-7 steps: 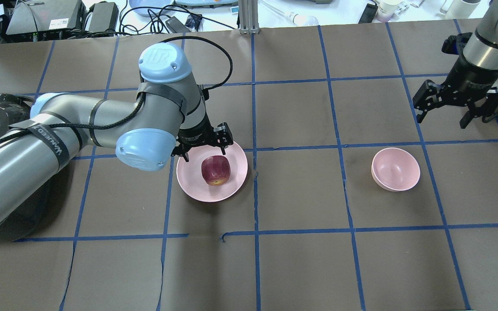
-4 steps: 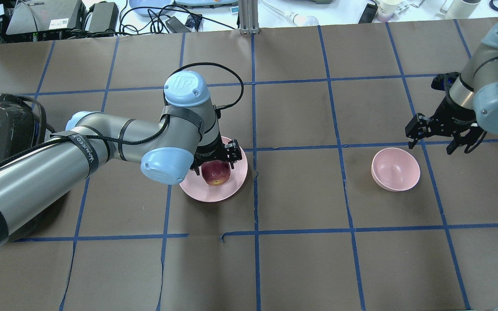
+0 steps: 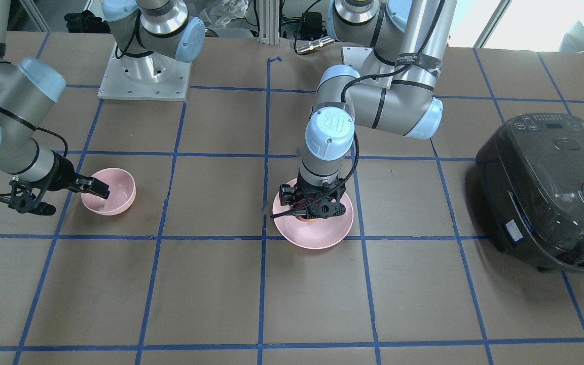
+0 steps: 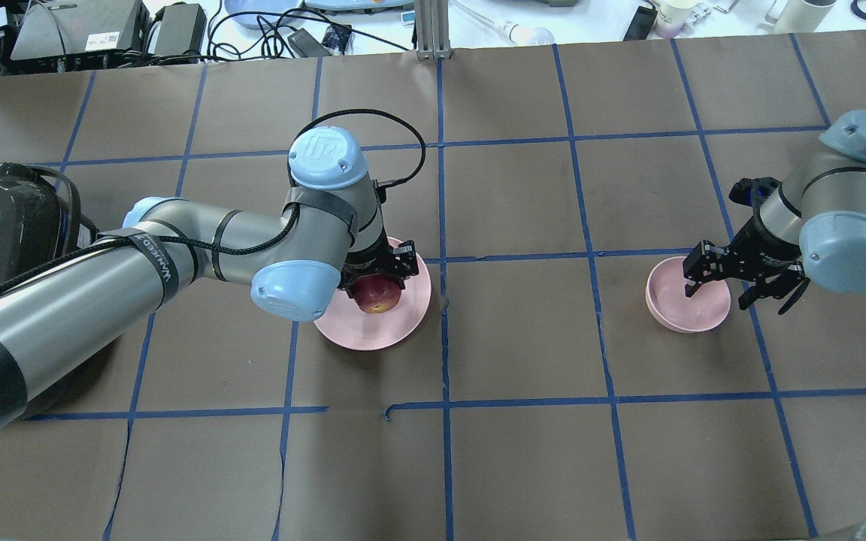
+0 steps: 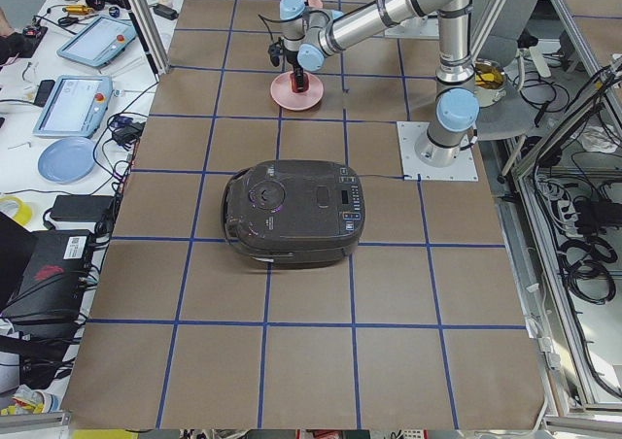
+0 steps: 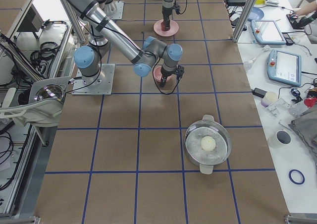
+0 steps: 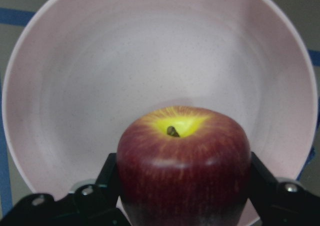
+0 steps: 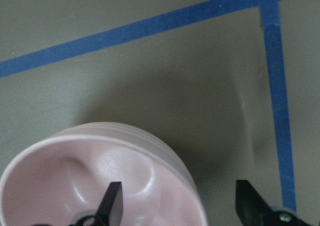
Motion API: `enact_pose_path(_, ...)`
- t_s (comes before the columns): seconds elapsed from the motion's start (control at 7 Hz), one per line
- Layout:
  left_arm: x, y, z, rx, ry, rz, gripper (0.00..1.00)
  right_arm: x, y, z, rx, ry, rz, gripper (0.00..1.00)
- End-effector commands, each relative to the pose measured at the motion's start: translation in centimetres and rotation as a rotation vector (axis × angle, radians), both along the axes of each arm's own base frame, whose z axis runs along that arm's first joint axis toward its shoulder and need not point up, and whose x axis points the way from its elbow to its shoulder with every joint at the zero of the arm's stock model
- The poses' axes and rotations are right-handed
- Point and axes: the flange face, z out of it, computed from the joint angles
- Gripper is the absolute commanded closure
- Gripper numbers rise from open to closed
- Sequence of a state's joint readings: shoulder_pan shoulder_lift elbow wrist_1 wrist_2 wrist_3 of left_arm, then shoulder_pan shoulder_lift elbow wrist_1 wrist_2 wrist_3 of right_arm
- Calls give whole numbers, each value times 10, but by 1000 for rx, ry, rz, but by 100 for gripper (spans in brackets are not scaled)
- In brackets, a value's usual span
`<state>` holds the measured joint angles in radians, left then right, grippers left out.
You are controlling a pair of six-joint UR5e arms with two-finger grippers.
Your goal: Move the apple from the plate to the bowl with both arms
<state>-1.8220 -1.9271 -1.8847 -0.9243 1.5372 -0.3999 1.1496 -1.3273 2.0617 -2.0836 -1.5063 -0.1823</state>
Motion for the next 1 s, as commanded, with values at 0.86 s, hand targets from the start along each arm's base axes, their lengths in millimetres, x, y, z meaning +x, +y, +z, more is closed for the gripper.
enact_pose_path(0.86, -51, -48, 121, 54, 308, 616, 91, 108, -29, 42, -124, -156, -65, 100)
